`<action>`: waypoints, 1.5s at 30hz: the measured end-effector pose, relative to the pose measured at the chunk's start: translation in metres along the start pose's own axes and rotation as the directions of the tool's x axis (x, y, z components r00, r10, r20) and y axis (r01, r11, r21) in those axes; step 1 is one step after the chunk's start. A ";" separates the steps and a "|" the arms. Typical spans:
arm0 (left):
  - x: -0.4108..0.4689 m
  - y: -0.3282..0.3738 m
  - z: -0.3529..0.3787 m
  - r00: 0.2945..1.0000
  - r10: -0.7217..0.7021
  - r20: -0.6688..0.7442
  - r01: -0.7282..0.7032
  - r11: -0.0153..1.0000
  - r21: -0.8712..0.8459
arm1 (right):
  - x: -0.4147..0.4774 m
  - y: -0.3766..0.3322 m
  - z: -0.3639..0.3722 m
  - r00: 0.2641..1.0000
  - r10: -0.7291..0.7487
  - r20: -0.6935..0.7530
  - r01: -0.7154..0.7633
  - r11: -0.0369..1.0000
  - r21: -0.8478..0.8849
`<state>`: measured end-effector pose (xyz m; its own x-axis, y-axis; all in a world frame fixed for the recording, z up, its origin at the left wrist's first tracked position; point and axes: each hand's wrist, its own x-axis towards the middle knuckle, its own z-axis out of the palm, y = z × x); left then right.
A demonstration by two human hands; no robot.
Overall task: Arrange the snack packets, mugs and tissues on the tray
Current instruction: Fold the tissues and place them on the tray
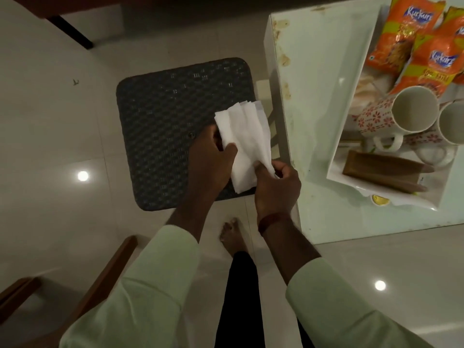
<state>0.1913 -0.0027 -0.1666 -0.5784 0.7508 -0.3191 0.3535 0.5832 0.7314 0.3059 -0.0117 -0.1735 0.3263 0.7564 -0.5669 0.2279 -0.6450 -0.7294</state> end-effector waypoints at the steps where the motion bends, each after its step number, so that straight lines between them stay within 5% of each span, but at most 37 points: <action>1: -0.004 0.003 -0.002 0.999 -0.040 0.016 0.041 0.997 -0.070 | 0.001 -0.004 -0.005 1.000 0.003 0.013 -0.003 0.999 0.036; 5: -0.027 0.024 -0.006 0.982 -0.171 0.086 0.189 0.932 -0.308 | 0.010 -0.021 -0.039 0.989 -0.099 0.106 0.085 0.989 0.125; 9: -0.056 0.047 0.011 0.910 -0.302 0.285 0.415 0.671 -0.614 | 0.021 -0.036 -0.089 0.922 -0.272 0.276 0.240 0.960 0.145; 12: -0.073 0.064 0.030 0.870 -0.304 0.388 0.493 0.568 -0.659 | 0.037 -0.045 -0.128 0.864 -0.345 0.365 0.344 0.936 0.072; 19: -0.080 0.100 0.059 0.914 -0.082 0.397 0.288 0.819 -0.496 | 0.080 -0.063 -0.226 0.778 -0.210 0.592 0.184 0.977 0.106; 23: -0.078 0.123 0.071 0.819 0.028 0.574 0.246 0.886 -0.394 | 0.105 -0.066 -0.272 0.745 -0.035 0.667 0.049 0.999 -0.002; 28: -0.082 0.140 0.091 0.670 -0.017 0.742 0.283 0.930 -0.234 | 0.120 -0.060 -0.311 0.702 0.129 0.700 -0.133 0.990 -0.049; 33: -0.088 0.143 0.114 0.641 -0.155 0.752 0.499 0.829 -0.254 | 0.127 -0.050 -0.328 0.733 0.197 0.651 -0.432 0.875 0.221; 37: -0.089 0.144 0.128 0.569 -0.219 0.792 0.674 0.676 -0.297 | 0.136 -0.047 -0.324 0.786 0.270 0.557 -0.486 0.826 0.286; 45: -0.076 0.151 0.148 0.610 -0.401 0.683 0.716 0.649 -0.257 | 0.153 -0.045 -0.309 0.798 0.422 0.430 -0.526 0.836 0.156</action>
<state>0.3976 0.0742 -0.1207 0.0077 0.4357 -0.9001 -0.3738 0.8361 0.4015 0.6292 0.0999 -0.1090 -0.0380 0.3786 -0.9248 -0.1240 -0.9201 -0.3716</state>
